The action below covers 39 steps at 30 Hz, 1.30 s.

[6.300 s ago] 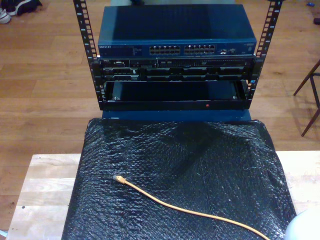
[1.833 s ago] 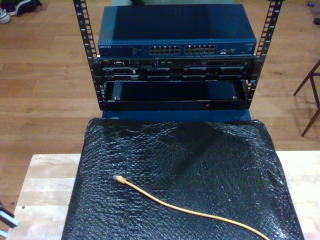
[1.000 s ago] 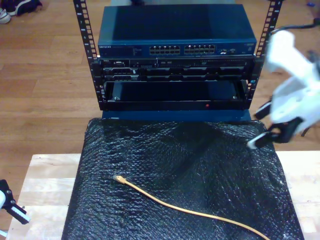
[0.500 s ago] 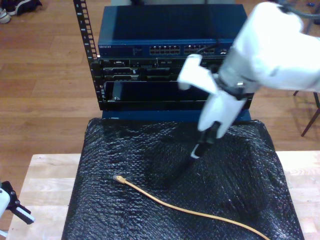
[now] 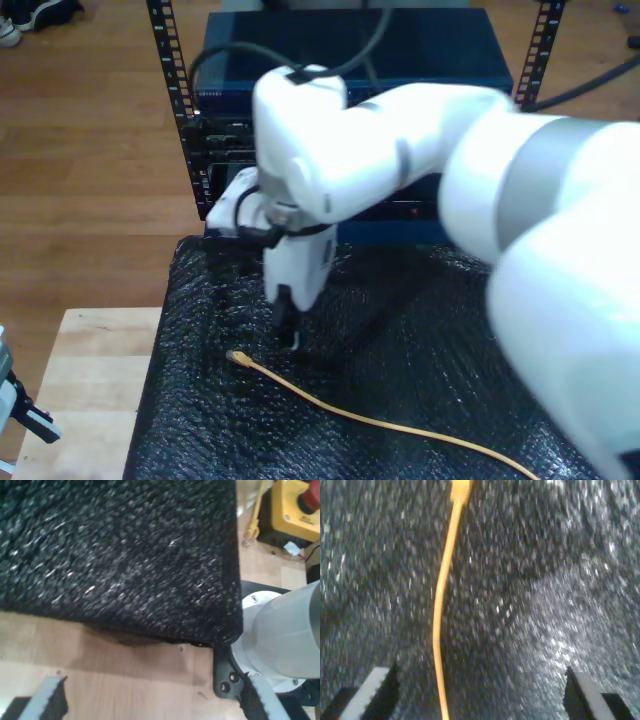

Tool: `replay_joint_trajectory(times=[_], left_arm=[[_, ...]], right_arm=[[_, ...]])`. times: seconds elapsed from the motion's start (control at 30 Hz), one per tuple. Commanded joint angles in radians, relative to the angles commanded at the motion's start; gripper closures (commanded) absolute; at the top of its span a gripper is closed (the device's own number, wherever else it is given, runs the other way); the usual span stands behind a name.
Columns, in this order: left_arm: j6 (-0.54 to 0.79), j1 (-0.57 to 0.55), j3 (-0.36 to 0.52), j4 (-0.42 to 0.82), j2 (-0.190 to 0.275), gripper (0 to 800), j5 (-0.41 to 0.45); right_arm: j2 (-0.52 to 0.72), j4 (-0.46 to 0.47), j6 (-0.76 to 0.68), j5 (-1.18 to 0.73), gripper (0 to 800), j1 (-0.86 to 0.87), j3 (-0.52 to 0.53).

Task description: Grab the cable and plug it in

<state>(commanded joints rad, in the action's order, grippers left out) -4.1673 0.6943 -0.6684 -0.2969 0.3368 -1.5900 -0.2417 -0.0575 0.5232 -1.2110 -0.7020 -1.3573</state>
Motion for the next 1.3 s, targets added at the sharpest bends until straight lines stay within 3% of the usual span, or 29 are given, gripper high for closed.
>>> replay_joint_trajectory(times=[0.3, 0.53, 0.87, 1.13, 1.23, 1.3], left_arm=[[-0.035, -0.002, 0.002, 0.0, 0.0, 0, 0.015], [-0.035, -0.002, 0.002, 0.0, 0.0, 0, 0.012], [-0.032, -0.002, 0.002, 0.0, 0.0, 0, 0.009], [-0.029, -0.002, 0.002, 0.0, 0.0, 0, 0.006], [-0.029, -0.002, 0.002, 0.0, 0.0, 0, 0.005], [-0.029, -0.002, 0.002, 0.0, 0.0, 0, 0.005]], right_arm=[[-0.083, 0.009, -0.158, 0.002, 22, -0.064, -0.025], [-0.157, 0.086, -0.244, 0.0, 24, -0.1, -0.071], [-0.244, 0.087, -0.269, 0.002, 50, -0.124, -0.157], [-0.27, 0.137, -0.296, 0.0, 159, -0.126, -0.172], [-0.269, 0.181, -0.347, -0.002, 263, -0.126, -0.172], [-0.269, 0.218, -0.374, -0.002, 280, -0.127, -0.173]])
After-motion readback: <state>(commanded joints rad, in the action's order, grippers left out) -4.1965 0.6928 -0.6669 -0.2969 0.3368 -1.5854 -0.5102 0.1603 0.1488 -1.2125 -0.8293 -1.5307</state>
